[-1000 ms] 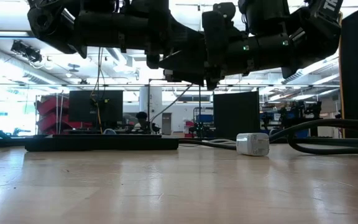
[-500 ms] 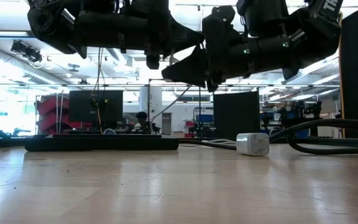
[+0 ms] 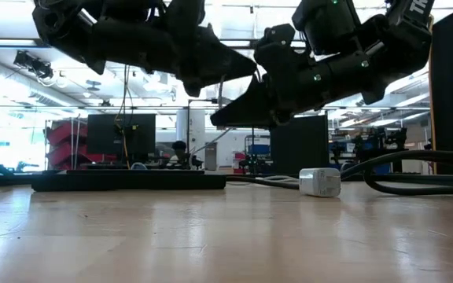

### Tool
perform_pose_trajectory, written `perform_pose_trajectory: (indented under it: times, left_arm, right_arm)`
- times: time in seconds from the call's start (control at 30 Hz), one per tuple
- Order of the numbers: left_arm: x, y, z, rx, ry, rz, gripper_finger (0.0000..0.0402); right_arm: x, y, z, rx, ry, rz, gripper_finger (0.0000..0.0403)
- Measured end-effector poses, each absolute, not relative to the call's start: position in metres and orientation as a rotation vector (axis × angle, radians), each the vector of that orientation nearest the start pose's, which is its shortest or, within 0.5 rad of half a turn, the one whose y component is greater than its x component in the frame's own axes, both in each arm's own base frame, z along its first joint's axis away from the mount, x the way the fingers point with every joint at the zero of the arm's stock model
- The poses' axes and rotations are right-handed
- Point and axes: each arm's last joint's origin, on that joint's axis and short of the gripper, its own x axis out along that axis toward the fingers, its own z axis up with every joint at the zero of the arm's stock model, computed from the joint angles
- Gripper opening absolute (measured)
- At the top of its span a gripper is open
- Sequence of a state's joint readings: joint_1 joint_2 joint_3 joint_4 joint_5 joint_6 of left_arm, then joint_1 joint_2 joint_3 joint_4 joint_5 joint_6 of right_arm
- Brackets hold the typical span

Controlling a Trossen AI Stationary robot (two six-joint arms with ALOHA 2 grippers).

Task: Insert USB
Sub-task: Insert the white charger cable into the white charger adapter

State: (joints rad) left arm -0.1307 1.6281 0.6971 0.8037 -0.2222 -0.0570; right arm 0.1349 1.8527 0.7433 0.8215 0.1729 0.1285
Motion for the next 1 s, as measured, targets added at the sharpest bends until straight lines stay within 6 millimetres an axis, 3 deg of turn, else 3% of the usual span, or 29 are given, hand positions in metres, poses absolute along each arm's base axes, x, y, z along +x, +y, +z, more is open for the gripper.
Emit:
perform_pose_trajectory:
  times: [0.33,1.0]
  left_arm:
    - [0.31,-0.036,0.195,-0.055,0.293,0.031,0.012]
    - [0.306,-0.038,0.182,-0.089,0.427,-0.023,0.0121]
  right_arm:
    - [0.34,0.042,0.146,0.085,0.341,-0.04,0.0001]
    - [0.338,0.044,0.149,0.098,0.358,0.028,0.0]
